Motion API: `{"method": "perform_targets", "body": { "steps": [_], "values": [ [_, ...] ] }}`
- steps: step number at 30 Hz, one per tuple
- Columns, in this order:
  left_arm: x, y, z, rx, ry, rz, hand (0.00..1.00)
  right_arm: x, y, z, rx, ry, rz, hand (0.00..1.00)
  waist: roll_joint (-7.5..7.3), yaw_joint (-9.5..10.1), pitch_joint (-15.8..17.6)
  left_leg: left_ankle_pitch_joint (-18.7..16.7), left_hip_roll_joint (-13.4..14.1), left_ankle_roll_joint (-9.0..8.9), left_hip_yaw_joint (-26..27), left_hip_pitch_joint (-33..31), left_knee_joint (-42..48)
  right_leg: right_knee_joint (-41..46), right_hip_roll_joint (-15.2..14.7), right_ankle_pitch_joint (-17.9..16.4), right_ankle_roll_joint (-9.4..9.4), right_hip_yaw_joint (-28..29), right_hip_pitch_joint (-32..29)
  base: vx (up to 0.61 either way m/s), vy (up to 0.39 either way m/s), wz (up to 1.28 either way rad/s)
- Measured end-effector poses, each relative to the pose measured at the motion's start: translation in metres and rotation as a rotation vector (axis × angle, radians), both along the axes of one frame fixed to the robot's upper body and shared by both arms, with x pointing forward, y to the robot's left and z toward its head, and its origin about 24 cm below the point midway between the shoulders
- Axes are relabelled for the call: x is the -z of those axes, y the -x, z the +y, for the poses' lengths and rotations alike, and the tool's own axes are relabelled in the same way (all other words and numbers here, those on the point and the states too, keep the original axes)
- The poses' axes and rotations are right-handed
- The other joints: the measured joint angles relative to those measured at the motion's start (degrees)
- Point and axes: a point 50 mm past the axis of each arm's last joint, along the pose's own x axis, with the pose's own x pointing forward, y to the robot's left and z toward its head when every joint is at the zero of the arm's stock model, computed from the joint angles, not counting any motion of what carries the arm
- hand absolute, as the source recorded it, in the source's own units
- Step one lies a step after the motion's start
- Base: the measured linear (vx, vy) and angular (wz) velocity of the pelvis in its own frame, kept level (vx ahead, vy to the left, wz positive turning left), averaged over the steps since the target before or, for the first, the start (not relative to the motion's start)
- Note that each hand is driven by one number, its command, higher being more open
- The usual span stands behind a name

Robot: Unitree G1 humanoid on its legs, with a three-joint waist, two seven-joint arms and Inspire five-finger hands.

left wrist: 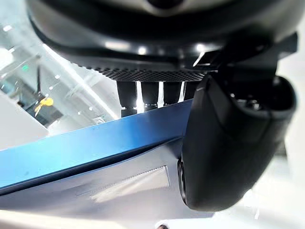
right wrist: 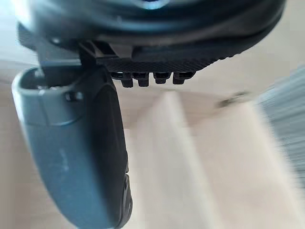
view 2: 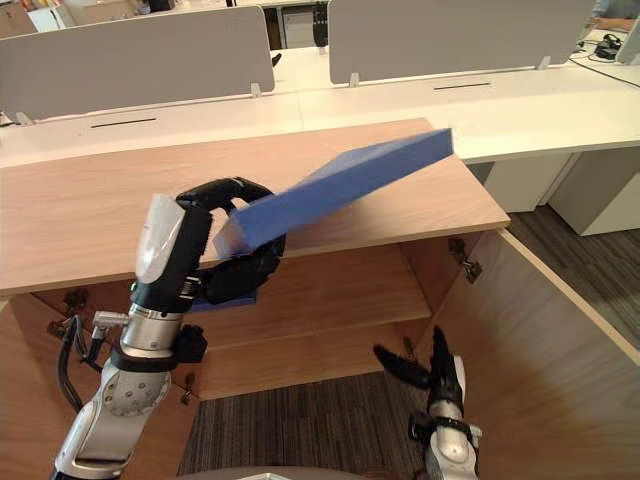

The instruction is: Walk over to the cabinet, pick up the folder, carry it to the office cabinet, place the folder inside the office cabinet, then close the office cabinet door

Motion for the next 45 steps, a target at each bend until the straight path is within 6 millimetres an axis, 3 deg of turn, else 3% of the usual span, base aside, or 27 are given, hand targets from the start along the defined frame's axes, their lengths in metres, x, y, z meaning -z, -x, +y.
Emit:
{"method": "perform_targets", "body": {
  "steps": [7, 12, 19, 23, 27, 36, 41, 45],
  "values": [
    [0.003, 0.008, 0.009, 0.094, 0.404, 0.091, 0.00, -0.083, 0.003, 0.005, -0.034, -0.165, -0.436, 1.00, -1.17, -0.81, 0.89, -0.64, 0.08, 0.12, 2.81, -0.02, 0.02, 0.00, 0.18, 0.43, 0.23, 2.80, -1.41, 0.00, 0.001, -0.21],
    [0.005, 0.006, 0.011, 0.218, 0.604, 0.150, 0.00, -0.119, 0.000, 0.010, -0.123, -0.240, -0.635, 1.00, -1.26, -1.09, 0.93, -0.99, -0.13, 0.33, 3.48, -0.02, 0.03, 0.00, 0.00, 0.58, 0.49, 3.56, -1.71, 0.01, 0.000, -0.09],
    [0.006, 0.004, -0.004, 0.451, 0.739, 0.222, 0.00, -0.164, -0.043, 0.051, -0.457, -0.309, -0.850, 1.00, -1.22, -0.39, 0.92, -0.94, -0.40, 0.48, 3.28, -0.22, 0.03, 0.00, -0.25, 0.76, 0.84, 3.46, -1.81, -0.02, -0.010, 0.01],
    [0.004, 0.000, -0.006, 0.480, 0.789, 0.212, 0.00, -0.167, -0.056, 0.053, -0.459, -0.361, -0.893, 1.00, -1.14, 0.55, 0.86, -0.64, -0.79, 0.86, 2.20, -0.83, 0.03, -0.01, -0.70, 0.77, 0.95, 2.27, -1.65, -0.02, -0.020, 0.16],
    [0.013, -0.005, -0.007, 0.477, 0.844, 0.257, 0.00, -0.156, -0.071, 0.052, -0.426, -0.425, -0.858, 1.00, -1.06, 0.94, 0.81, -0.10, -1.34, 1.44, -0.47, -1.27, 0.03, -0.02, -1.32, 0.74, 1.05, -0.20, -0.82, -0.01, -0.016, 0.32],
    [0.014, -0.006, -0.007, 0.482, 0.880, 0.260, 0.00, -0.152, -0.084, 0.059, -0.386, -0.519, -0.858, 1.00, -0.80, 1.17, 0.55, 1.08, -2.05, 2.08, -3.11, -2.10, -0.08, 0.18, -2.24, 0.72, 1.12, -2.66, -0.45, -0.05, -0.011, 0.17],
    [0.013, -0.005, -0.010, 0.462, 0.841, 0.260, 0.00, -0.141, -0.089, 0.061, -0.308, -0.542, -0.807, 1.00, -0.41, 1.10, 0.23, 1.65, -2.37, 2.05, -3.58, -2.44, -0.33, 0.24, -2.29, 0.71, 1.13, -3.07, -0.83, -0.08, -0.002, 0.06],
    [0.013, -0.004, -0.013, 0.404, 0.764, 0.247, 0.00, -0.130, -0.091, 0.065, -0.273, -0.459, -0.727, 1.00, 0.51, 0.96, -0.95, 2.02, -2.44, 2.08, -3.73, -2.73, -0.32, 0.17, -2.34, 0.86, 1.24, -3.22, -1.10, -0.01, 0.000, 0.02]
  ]
}}
